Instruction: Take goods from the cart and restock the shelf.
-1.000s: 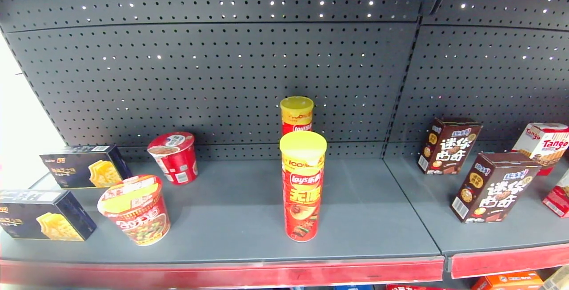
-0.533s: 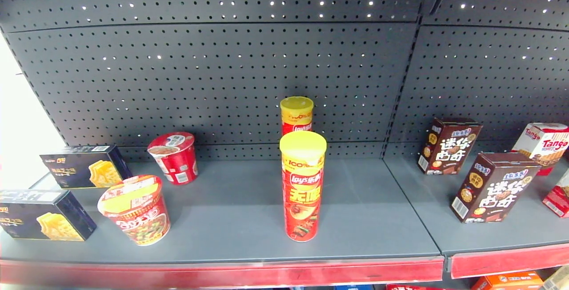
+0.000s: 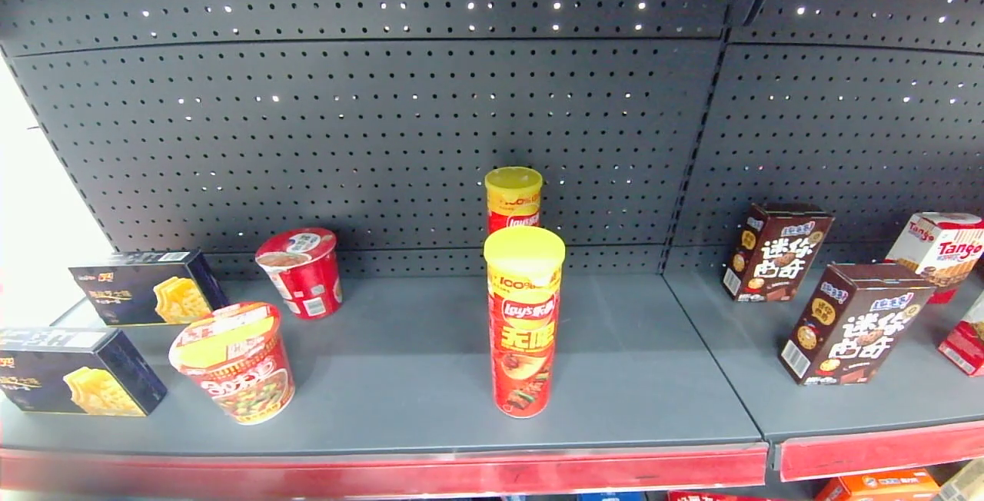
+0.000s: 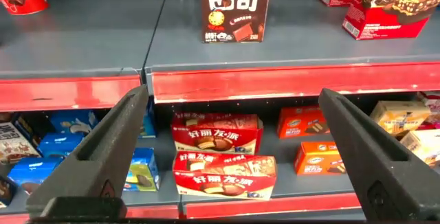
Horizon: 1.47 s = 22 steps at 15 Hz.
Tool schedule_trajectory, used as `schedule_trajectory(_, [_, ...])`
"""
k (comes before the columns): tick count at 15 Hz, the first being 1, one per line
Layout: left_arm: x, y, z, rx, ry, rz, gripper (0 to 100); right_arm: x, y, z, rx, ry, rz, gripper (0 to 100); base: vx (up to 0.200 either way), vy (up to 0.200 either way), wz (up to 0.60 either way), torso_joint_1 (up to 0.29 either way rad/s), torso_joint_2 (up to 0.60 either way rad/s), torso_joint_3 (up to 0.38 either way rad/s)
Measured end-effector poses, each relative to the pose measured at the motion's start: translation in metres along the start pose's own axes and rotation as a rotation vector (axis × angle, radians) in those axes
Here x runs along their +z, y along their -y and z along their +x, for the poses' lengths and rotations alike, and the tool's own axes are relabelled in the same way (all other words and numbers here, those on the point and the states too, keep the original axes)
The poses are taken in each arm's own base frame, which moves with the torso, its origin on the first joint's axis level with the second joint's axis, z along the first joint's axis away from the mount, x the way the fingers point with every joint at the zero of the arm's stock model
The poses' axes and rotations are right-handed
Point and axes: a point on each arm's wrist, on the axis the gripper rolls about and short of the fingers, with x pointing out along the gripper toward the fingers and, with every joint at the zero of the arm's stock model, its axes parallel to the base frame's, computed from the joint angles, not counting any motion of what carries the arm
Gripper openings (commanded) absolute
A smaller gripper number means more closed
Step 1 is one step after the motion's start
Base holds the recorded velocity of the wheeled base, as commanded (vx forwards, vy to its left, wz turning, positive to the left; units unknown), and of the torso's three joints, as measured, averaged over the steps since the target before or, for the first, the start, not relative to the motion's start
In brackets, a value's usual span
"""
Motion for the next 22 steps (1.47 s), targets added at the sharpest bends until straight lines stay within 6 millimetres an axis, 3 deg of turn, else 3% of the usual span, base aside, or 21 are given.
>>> schedule_trajectory(4, [0.0000, -0.0007, 0.0000, 0.031, 0.001, -0.024, 100, 0.0002, -0.0001, 0.0000, 0.003, 0.001, 0.000, 100, -0.150, 0.000, 0.00, 0.009, 0.01, -0.001])
schedule_trajectory(20, [0.0001, -0.0007, 0.0000, 0.032, 0.002, -0.025, 100, 0.0004, 0.0000, -0.0001, 0.000, 0.002, 0.001, 100, 0.000, 0.000, 0.00, 0.000, 0.00, 0.000])
schedule_trajectory(22, [0.0002, -0.0007, 0.0000, 0.032, 0.003, -0.025, 100, 0.0004, 0.0001, -0.0001, -0.003, 0.002, 0.000, 100, 0.000, 0.000, 0.60, 0.000, 0.00, 0.005])
